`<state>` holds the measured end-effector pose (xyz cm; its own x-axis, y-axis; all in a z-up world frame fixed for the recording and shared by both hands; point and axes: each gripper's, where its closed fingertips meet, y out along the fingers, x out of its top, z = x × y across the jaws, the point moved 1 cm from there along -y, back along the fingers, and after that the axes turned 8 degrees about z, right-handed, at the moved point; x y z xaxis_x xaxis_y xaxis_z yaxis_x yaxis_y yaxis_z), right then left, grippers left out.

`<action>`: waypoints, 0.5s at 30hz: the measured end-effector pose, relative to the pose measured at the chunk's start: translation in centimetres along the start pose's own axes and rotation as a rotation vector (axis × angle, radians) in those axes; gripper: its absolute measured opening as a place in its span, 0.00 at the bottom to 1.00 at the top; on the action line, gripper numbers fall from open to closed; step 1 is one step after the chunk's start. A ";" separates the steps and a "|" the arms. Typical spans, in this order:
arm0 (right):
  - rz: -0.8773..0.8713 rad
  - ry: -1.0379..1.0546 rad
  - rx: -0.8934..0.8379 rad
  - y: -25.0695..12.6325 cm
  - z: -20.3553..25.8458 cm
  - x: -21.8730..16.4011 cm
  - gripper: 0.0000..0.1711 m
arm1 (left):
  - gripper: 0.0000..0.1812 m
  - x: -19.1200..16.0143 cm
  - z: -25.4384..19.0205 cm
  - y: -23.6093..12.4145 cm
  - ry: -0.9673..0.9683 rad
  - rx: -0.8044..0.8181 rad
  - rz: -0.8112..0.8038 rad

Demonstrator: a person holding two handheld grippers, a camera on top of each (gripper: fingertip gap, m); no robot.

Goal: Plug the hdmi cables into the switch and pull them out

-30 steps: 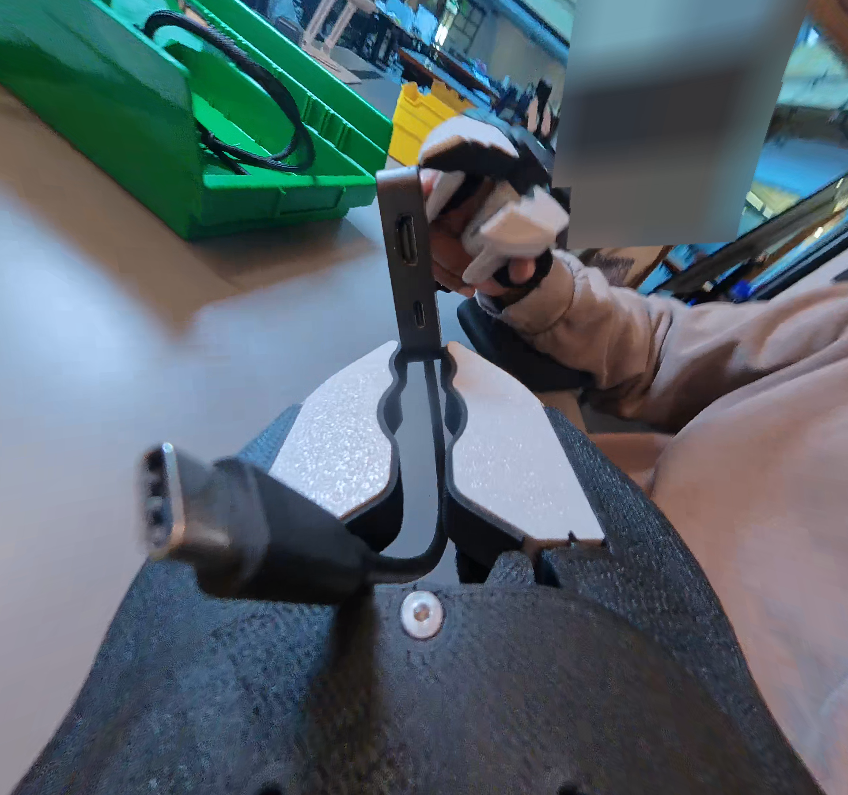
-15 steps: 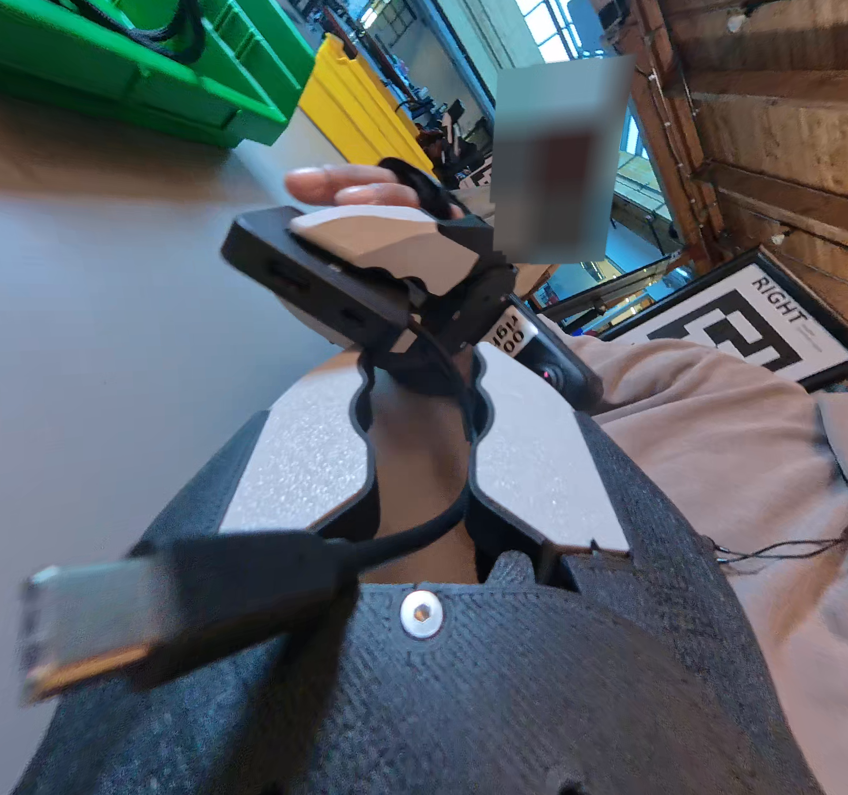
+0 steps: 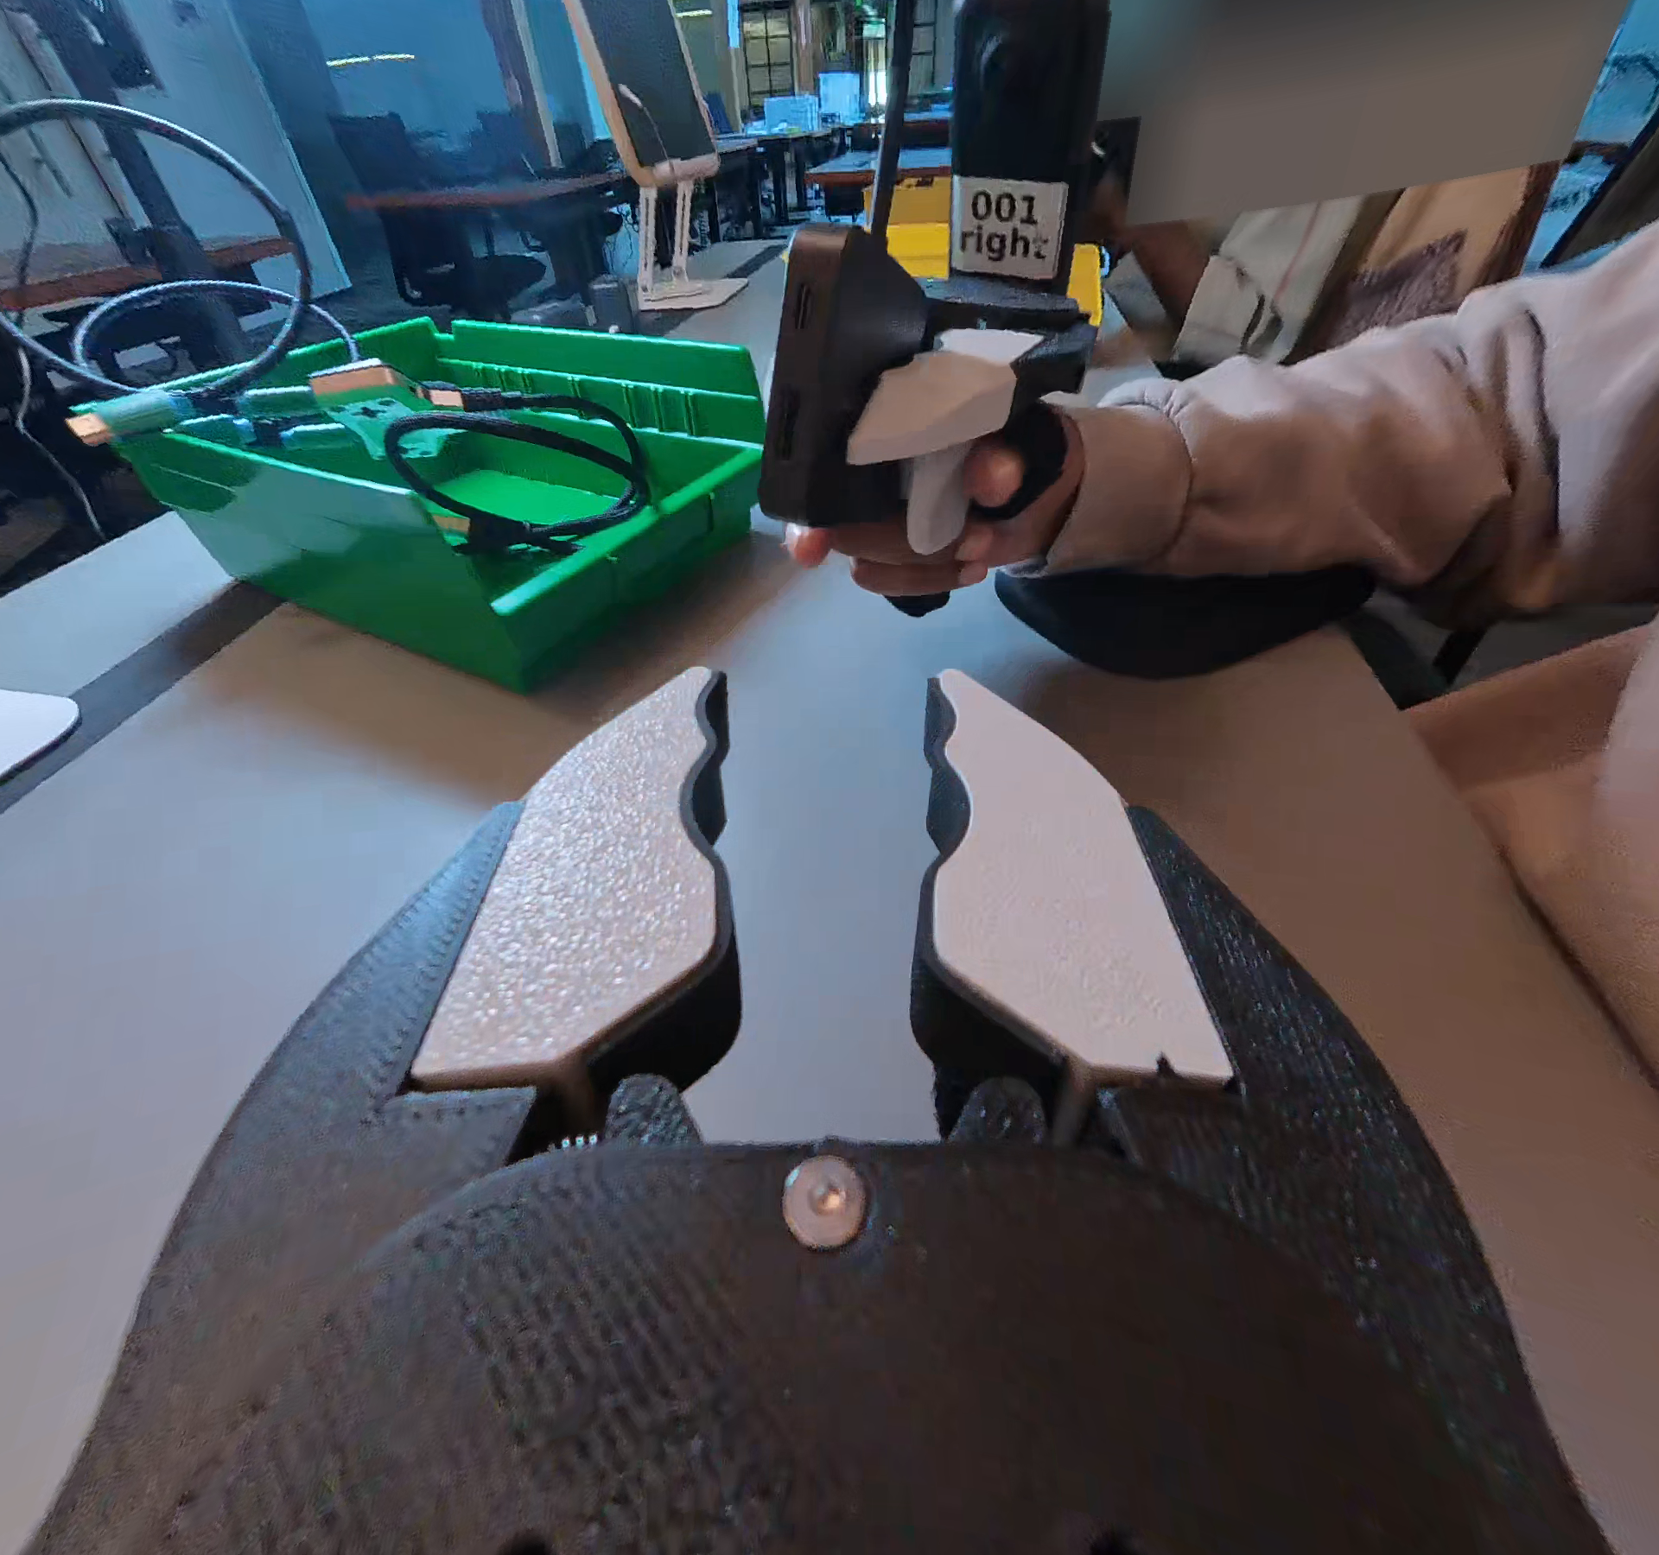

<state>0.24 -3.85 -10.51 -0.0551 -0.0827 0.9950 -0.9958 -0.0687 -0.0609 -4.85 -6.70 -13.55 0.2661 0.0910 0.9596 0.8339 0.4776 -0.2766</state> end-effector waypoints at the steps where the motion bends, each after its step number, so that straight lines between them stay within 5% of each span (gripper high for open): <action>1: -0.001 -0.001 0.057 0.4 1.1 -0.1 0.08 | 0.23 -0.1 -0.6 0.6 0.017 -0.007 0.006; 3: 0.029 -0.047 0.147 1.4 3.3 -0.8 0.08 | 0.21 -0.1 -1.7 1.2 0.071 -0.014 0.014; 5: 0.053 -0.098 0.194 2.0 4.7 -1.3 0.08 | 0.08 -0.2 -3.0 1.2 0.136 -0.059 0.035; 15: 0.200 -0.264 0.109 2.7 4.7 -3.3 0.10 | 0.07 -2.0 -2.6 0.6 0.277 -0.040 0.172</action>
<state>-1.92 -8.38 -14.36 -0.2134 -0.3583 0.9089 -0.9526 -0.1300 -0.2749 -3.64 -8.85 -15.78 0.5219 -0.0763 0.8496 0.7822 0.4403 -0.4409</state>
